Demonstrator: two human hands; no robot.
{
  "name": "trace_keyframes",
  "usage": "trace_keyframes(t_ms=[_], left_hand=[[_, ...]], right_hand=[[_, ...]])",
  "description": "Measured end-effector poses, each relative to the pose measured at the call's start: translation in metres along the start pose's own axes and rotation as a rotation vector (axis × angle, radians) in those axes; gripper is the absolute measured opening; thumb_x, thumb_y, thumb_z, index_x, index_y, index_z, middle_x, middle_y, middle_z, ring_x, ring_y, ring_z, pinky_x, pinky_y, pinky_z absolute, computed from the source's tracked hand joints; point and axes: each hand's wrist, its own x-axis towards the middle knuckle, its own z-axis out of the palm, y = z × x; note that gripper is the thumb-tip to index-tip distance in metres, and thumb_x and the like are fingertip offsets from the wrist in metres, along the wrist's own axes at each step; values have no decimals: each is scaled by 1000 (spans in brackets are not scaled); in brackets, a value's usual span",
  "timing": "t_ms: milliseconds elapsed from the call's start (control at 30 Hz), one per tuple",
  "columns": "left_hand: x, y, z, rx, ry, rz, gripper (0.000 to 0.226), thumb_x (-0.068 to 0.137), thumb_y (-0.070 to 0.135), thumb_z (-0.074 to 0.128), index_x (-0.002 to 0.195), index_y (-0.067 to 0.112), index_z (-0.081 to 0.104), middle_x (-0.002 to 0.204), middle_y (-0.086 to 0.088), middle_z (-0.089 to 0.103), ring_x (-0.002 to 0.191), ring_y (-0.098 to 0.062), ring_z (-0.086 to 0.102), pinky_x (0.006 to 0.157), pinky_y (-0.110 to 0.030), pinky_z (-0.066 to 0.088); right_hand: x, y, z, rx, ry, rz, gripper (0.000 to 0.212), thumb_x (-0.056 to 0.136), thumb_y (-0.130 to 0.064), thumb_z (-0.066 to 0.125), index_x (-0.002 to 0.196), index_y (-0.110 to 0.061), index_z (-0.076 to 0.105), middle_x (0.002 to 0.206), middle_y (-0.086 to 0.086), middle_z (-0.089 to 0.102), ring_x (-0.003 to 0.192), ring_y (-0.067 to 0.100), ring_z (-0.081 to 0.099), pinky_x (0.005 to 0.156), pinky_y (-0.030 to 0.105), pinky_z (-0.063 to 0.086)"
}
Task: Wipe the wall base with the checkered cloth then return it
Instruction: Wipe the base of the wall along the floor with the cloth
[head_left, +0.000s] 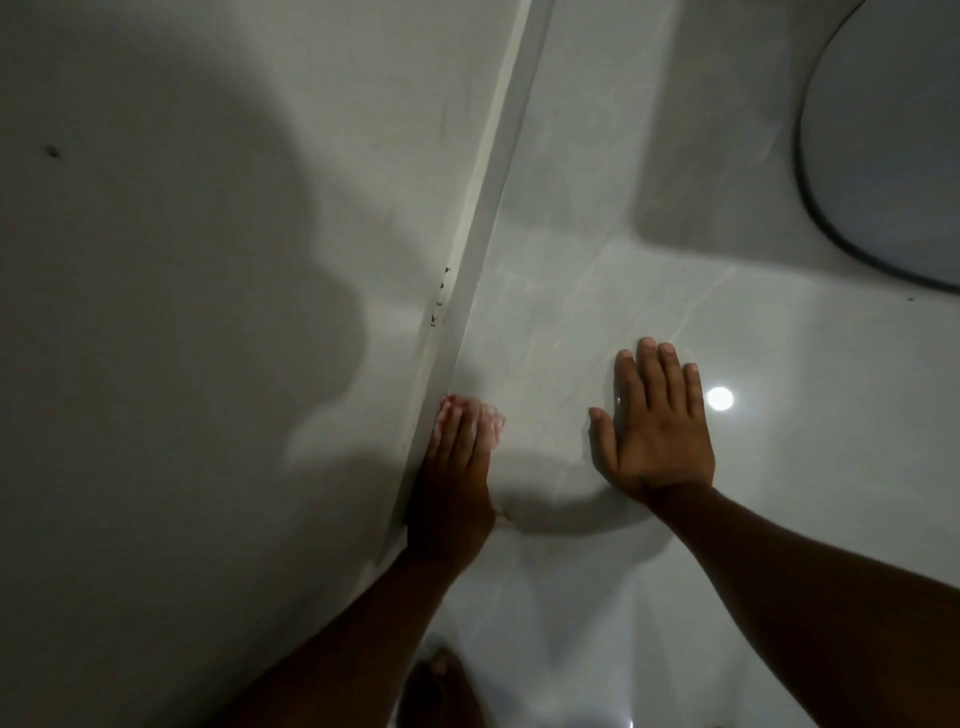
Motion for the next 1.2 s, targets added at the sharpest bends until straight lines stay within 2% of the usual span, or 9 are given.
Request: trace_keyframes(t_ms=[167,300,467,567,700,867,967,1033,1200], left_hand=[[49,4,-3,1,97,1,60,91,-4,35,151,6,39,157,-18,40,151,-36,26,122,-51,27],[153,13,-24,62,54,92,68,88,3,26,156,8,27,163,-17,27,154,-35,15,126,-48,11],[258,22,-48,77,-90,73,89,86,9,63,158,6,10,167,-18,8,155,-35,2,127,-42,-2],[228,18,-47,79,-75,112,82,87,5,59,157,7,17,166,-18,14,155,-36,6,127,-44,1],[115,12,-21,-23,90,80,63,90,-8,37,151,5,35,159,-21,35,151,-39,22,124,-53,20],[50,9,-9,20,-25,6,62,91,4,31,152,2,31,159,-20,35,151,-38,23,122,-53,27],[114,19,-25,-33,21,22,60,91,-1,39,150,0,35,156,-24,38,149,-42,26,124,-52,23],[182,24,-38,26,-10,34,66,91,3,45,154,3,26,162,-22,28,152,-39,17,127,-48,11],[292,27,-58,144,-196,50,108,81,25,77,158,8,4,167,-20,2,155,-35,-2,125,-43,-7]], right_hand=[[0,0,0,9,-4,-11,78,97,-53,38,159,-6,28,168,20,20,158,34,10,128,49,5],[-1,3,2,-13,-34,5,79,98,-55,35,160,-7,25,169,19,17,158,33,8,127,51,8],[0,2,1,1,-34,7,78,98,-55,33,160,-8,24,170,18,17,159,32,7,128,51,8],[-1,0,-2,9,-39,8,78,99,-55,33,160,-8,24,170,18,16,159,32,7,128,50,7],[-1,1,0,18,-15,-2,78,99,-54,34,160,-8,24,169,19,18,158,33,9,128,49,4],[0,0,-1,12,-38,4,78,99,-56,31,161,-9,22,170,18,16,159,32,6,128,47,2],[-1,-1,-4,19,-41,12,77,99,-54,32,160,-8,23,169,19,18,158,32,8,128,48,3],[-1,-1,-5,22,-50,7,76,99,-54,32,160,-9,22,169,18,17,159,31,7,128,48,2],[0,0,-4,35,-58,5,76,100,-56,29,161,-11,21,170,16,14,159,29,3,128,45,-2]])
